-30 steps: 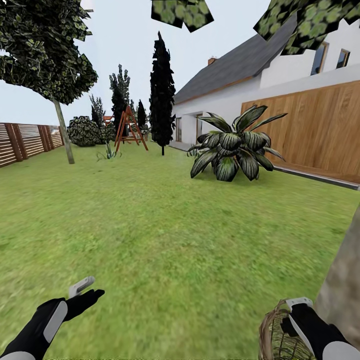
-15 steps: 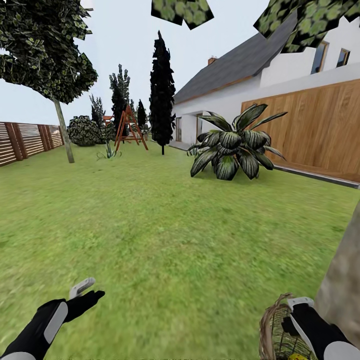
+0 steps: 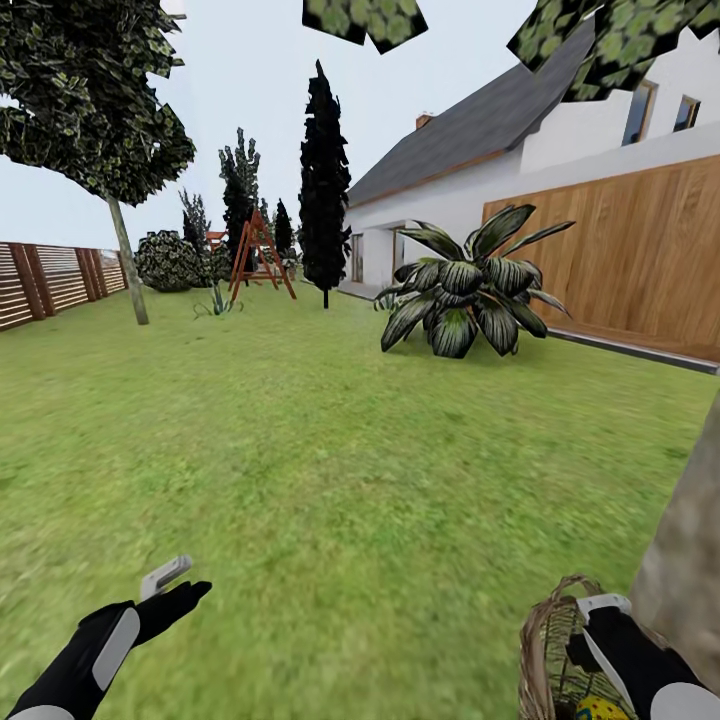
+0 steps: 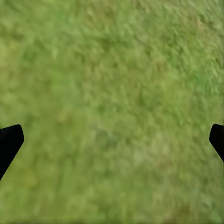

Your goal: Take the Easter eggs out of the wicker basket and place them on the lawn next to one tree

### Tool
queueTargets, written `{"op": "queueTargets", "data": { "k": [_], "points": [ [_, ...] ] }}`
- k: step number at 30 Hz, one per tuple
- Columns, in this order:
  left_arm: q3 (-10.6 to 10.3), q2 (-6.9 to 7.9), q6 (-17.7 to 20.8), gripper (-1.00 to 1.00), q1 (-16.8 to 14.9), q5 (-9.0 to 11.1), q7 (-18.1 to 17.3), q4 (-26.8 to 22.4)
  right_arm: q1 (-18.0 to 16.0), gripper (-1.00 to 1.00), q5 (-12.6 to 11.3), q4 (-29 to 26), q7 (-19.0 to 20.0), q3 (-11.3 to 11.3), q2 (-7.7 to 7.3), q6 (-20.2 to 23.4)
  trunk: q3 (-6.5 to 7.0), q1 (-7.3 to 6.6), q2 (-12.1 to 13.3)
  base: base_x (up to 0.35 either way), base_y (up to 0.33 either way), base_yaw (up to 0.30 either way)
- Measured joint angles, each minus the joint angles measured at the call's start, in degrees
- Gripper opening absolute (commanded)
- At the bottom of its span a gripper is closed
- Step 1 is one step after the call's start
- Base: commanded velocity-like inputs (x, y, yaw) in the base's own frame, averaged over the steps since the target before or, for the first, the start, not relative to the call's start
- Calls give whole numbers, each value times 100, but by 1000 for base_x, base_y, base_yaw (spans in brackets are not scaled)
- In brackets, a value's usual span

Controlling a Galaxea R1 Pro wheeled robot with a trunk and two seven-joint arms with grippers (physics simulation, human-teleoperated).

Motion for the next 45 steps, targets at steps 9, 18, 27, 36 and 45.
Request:
{"op": "queueTargets", "data": {
  "k": [9,18,27,36,45],
  "points": [
    [0,-1,4,100,0,-7,0,0,0,100,-2,0,-5,7,5,0,-162,198,-361,0,0,0],
    [0,-7,4,100,0,-10,0,0,0,100,-4,3,-5,0,-58,-372,-323,395,-722,0,0,0],
    [0,-10,4,100,0,-12,0,0,0,100,-12,10,-10,-11,-128,-785,-485,593,-1083,0,0,0],
    [0,-19,4,100,0,-17,0,0,0,100,-12,18,-10,-8,-153,-786,-646,791,-1444,0,0,0],
    [-9,-27,-3,100,0,-18,0,87,-1,100,-12,19,-10,-8,-167,-786,-815,958,-1743,0,0,0]
  ]
}}
